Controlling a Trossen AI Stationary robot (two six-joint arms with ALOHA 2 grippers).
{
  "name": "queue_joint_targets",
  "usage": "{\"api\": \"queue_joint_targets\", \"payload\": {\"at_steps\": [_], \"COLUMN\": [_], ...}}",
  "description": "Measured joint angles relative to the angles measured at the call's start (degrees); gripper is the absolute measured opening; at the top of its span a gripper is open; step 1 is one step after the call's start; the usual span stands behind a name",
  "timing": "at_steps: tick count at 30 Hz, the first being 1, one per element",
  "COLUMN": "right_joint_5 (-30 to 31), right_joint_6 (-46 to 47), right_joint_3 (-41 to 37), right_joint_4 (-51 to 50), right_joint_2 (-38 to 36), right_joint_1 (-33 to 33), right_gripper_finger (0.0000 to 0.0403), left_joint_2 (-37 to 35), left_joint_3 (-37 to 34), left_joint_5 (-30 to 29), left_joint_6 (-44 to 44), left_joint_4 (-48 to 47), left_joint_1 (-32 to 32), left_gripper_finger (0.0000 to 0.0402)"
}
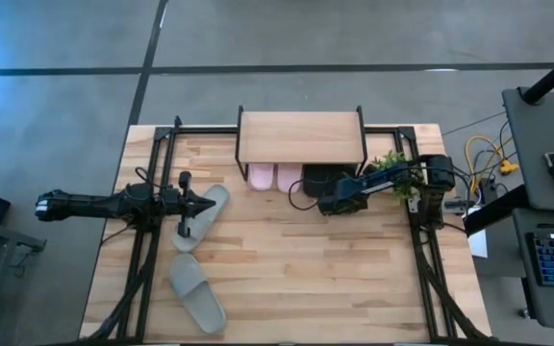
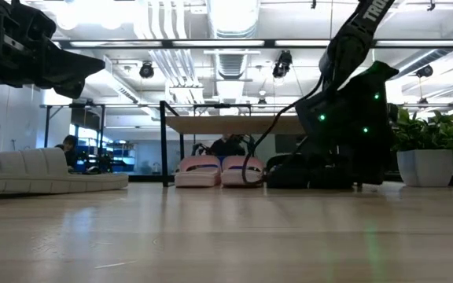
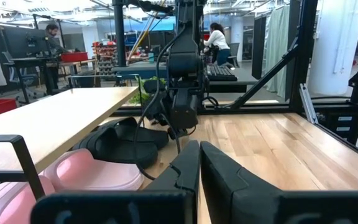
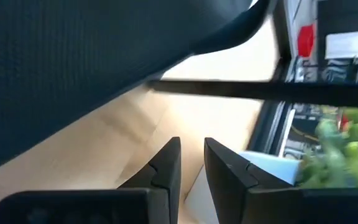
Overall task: Pick and place slides into the shelf
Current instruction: Adjust the black slides under the shelf
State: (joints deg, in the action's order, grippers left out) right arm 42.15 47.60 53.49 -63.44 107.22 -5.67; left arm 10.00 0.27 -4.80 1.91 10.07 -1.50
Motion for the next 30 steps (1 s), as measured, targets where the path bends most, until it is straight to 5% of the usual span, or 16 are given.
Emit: {"api": "queue_joint_targets", "payload": {"at_steps": [6,23,30], "right_joint_5": [5.52,4.81,-4.12], "right_joint_6": [-2.36,5.01,11.6], "right_joint_3": [1.19,-0.17,0.35], "right_joint_4": [0.98,-5.0,-2.16], "right_joint_2": [-0.38,-1.79,-8.67], "right_joint_1": [-0.78,2.37,4.89], "right_gripper_finger": [0.0063,0.0063,0.0063], "left_joint_2": [-0.02,0.0,0.0], "left_joint_3": [0.0,0.0,0.0], "left_joint_5": [0.0,0.0,0.02], "left_joint_6": [0.0,0.0,0.0], "left_joint_4": [0.0,0.0,0.01], "left_joint_1": [0.0,0.0,0.02], "left_gripper_finger": [0.0,0.0,0.0]}}
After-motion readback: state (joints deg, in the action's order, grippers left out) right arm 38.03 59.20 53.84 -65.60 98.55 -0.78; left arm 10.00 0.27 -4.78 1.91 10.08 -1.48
